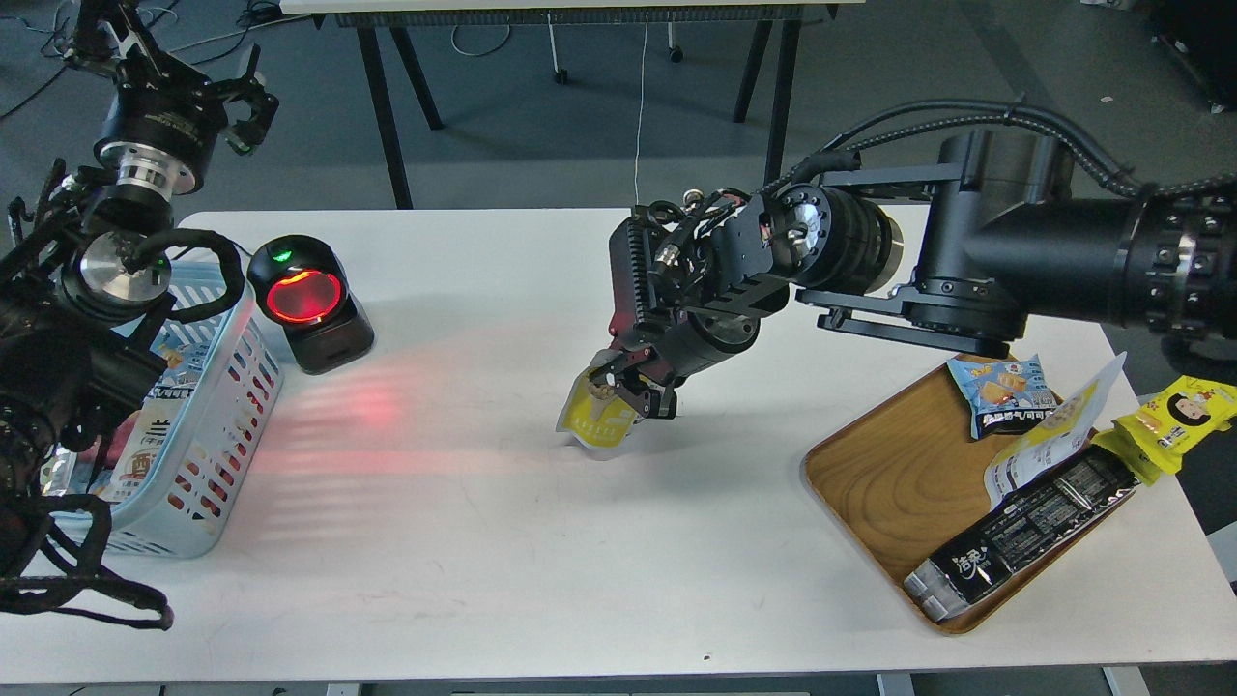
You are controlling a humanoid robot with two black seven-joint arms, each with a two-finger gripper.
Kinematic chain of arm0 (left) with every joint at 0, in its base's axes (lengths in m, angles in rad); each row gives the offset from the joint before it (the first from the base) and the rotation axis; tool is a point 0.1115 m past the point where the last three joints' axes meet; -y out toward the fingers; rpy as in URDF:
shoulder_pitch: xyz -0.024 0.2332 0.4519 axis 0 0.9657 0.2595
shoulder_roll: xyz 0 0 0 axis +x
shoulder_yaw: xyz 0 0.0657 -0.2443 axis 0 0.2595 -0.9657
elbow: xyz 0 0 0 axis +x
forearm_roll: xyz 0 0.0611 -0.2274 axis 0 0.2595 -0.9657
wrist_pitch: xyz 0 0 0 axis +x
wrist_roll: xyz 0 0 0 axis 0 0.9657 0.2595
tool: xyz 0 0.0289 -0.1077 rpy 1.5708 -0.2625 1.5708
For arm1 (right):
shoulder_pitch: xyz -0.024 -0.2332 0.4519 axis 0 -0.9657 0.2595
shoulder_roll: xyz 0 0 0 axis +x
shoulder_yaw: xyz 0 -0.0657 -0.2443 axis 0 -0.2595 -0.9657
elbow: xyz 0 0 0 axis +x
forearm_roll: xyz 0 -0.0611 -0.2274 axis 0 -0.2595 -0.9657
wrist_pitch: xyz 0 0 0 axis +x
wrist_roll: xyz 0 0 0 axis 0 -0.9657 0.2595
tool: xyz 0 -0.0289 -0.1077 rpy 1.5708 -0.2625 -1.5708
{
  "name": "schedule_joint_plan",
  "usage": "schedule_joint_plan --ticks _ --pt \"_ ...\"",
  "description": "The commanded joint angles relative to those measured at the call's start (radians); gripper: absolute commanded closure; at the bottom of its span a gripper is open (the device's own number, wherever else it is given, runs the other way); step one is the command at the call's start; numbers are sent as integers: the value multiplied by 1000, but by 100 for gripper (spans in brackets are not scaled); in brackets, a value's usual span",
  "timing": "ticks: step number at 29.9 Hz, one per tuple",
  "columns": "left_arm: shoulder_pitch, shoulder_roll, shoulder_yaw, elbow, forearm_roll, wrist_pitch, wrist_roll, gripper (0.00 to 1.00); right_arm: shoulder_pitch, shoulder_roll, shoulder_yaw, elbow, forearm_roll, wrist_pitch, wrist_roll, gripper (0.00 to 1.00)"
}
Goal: Scan snack and place in basket
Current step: 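Lift the yellow packet with the right gripper and carry it toward the table center, then release the yellow packet on the table and raise the right gripper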
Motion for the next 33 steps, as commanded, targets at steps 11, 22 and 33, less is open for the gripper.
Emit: schedule_joint_plan --ticks 11,22,33 --pt "-9 41 4 -14 3 0 8 0 -2 -81 248 8 168 0 0 20" --pt "-85 161 139 -118 153 0 17 1 -83 -320 303 -1 855 1 0 4" --pt "-140 399 136 -669 759 0 9 2 -269 -426 483 -78 1384 -88 0 3"
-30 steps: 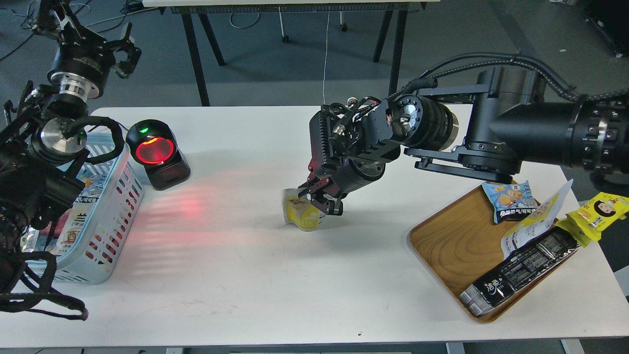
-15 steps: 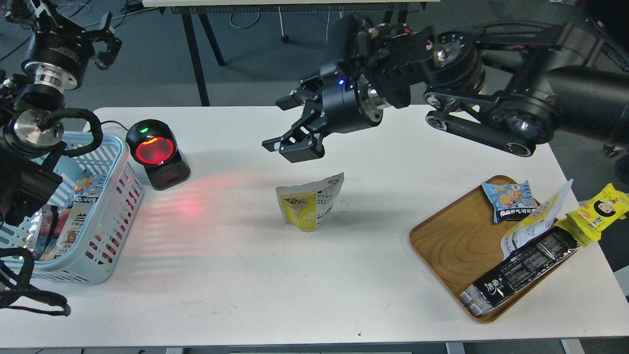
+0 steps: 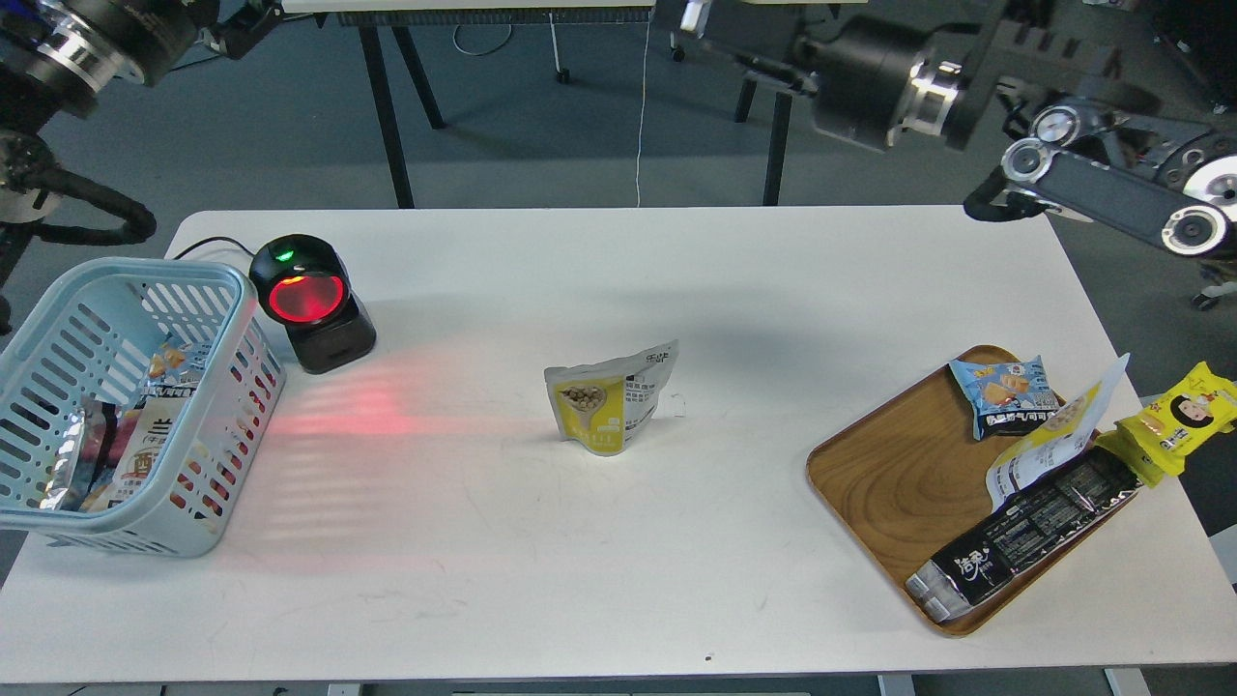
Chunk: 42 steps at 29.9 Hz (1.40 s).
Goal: Scan snack and place in basket
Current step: 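Release the yellow packet on the table and raise the right gripper, then reach the left gripper to the yellow packet and grasp it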
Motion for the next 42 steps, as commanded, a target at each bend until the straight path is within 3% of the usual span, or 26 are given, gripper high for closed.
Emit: schedule_joint_plan --ticks 1,11,14,19,25,32,39,42 --pt "-38 43 -5 -136 267 0 -5 2 -85 -19 87 -17 132 -1 0 3" --pt "-69 5 10 -520 1100 0 -13 4 -295 -21 270 -156 605 63 0 2" --pt "-50 -50 56 -569 1335 0 -20 4 -317 -27 288 -196 750 83 0 2" --pt "-47 -121 113 -589 1539 0 -33 6 -402 -12 291 -334 883 215 0 2" --pt "-42 -213 179 -569 1812 0 -31 7 -461 -12 291 -345 883 217 0 2" --pt "62 -239 193 -507 1827 0 -26 10 -461 -22 293 -344 884 226 0 2" --pt "134 -273 193 -476 1827 0 -29 18 -462 -19 291 -344 883 225 0 2" --pt "134 -273 193 -460 1827 0 -29 31 -461 -16 291 -341 883 222 0 2"
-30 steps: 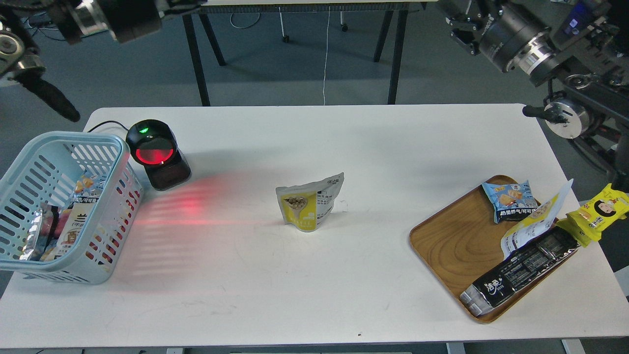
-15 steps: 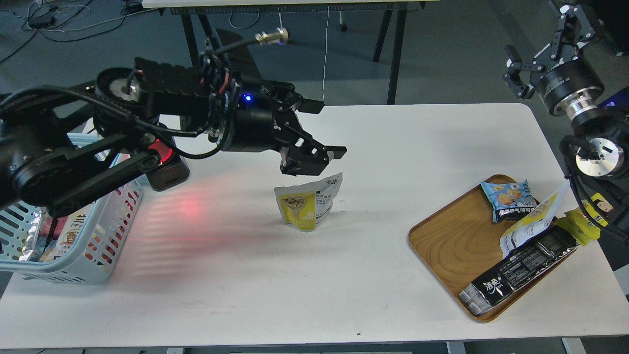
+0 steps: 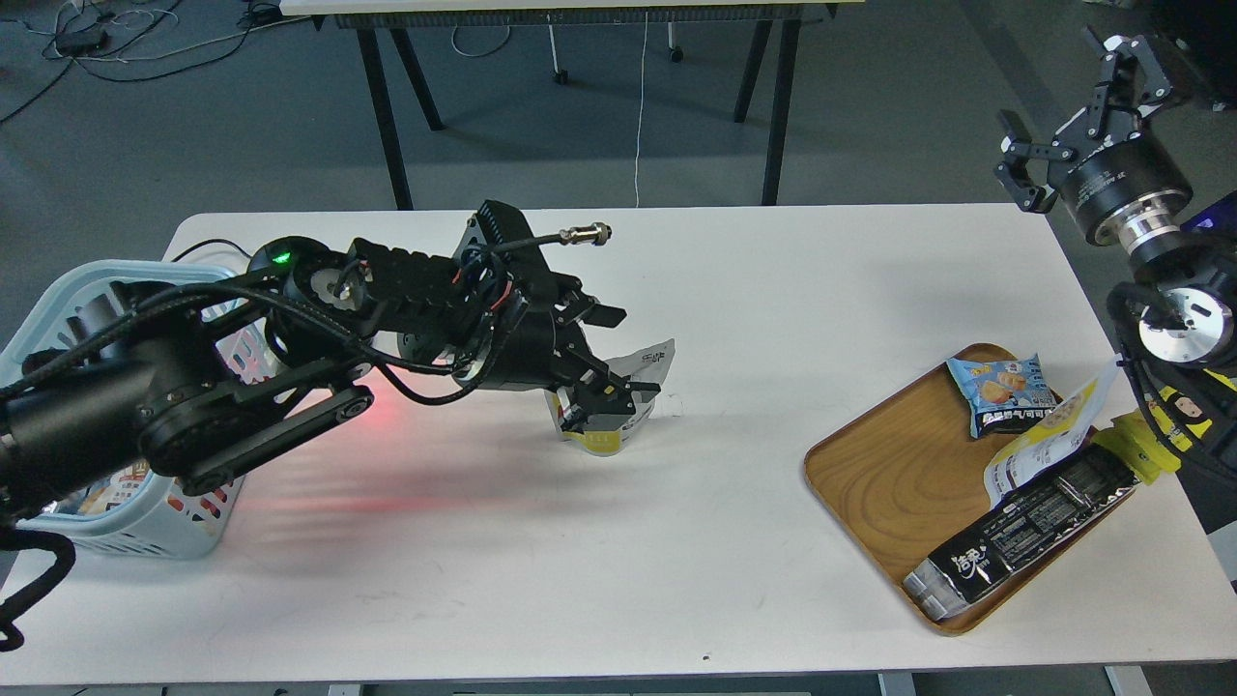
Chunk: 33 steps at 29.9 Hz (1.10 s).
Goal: Scan snack and place in basket
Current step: 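Reach the left gripper to the yellow packet and grasp it, then carry the yellow packet with the left gripper over the red scanner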
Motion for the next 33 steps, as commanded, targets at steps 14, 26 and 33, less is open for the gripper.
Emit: schedule_joint_plan --ticks 14,26,33 --pt "5 -2 34 78 0 0 -28 94 4 4 29 -1 -1 3 0 2" --pt "10 148 -73 -60 0 0 -88 100 9 -5 29 -4 -1 6 0 2" --pt "15 369 -112 -83 0 0 -167 100 10 -7 31 -2 -1 6 0 2"
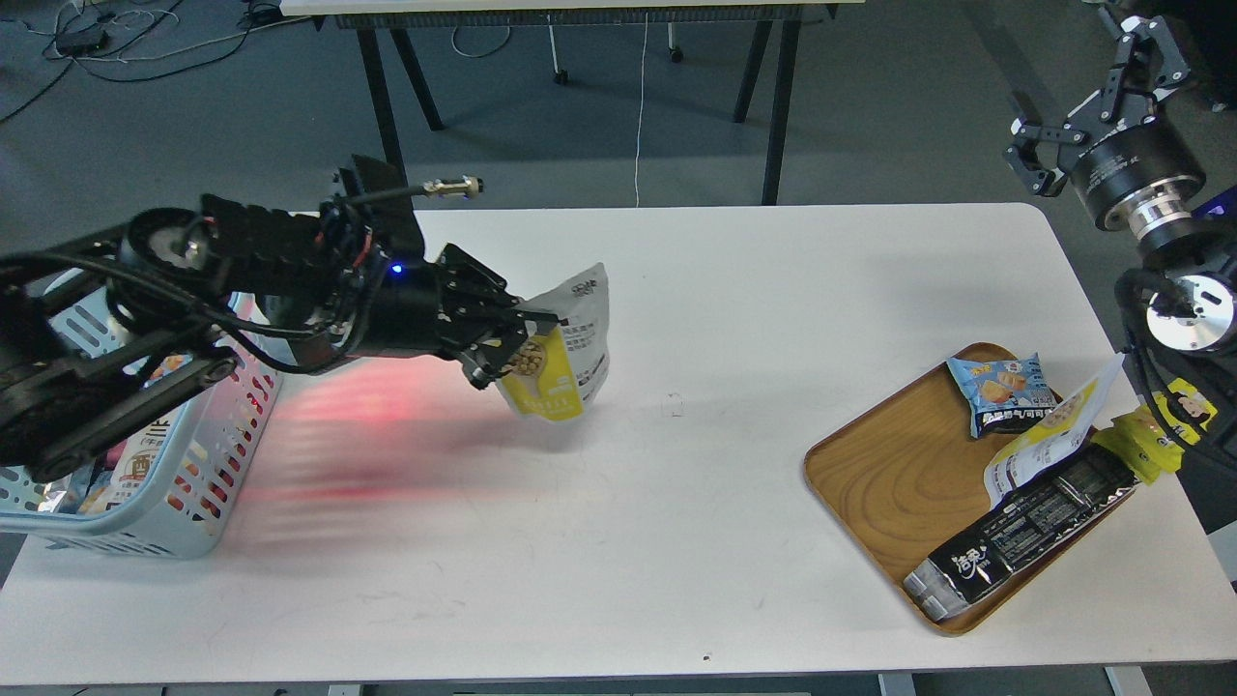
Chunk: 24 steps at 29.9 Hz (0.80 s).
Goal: Scan snack and place in basket
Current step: 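Carry the yellow packet with the left gripper over the red scanner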
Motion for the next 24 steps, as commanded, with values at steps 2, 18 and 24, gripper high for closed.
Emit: schedule_joint_plan --ticks 2,18,24 --pt "7 141 6 10 0 0 -10 100 0 0 1 0 0 0 0 2" --pt "76 246 9 59 0 0 -10 100 -2 1 3 0 0 1 0 2" --pt "71 249 -5 55 0 0 -10 100 -3 -2 3 0 0 1 0 2"
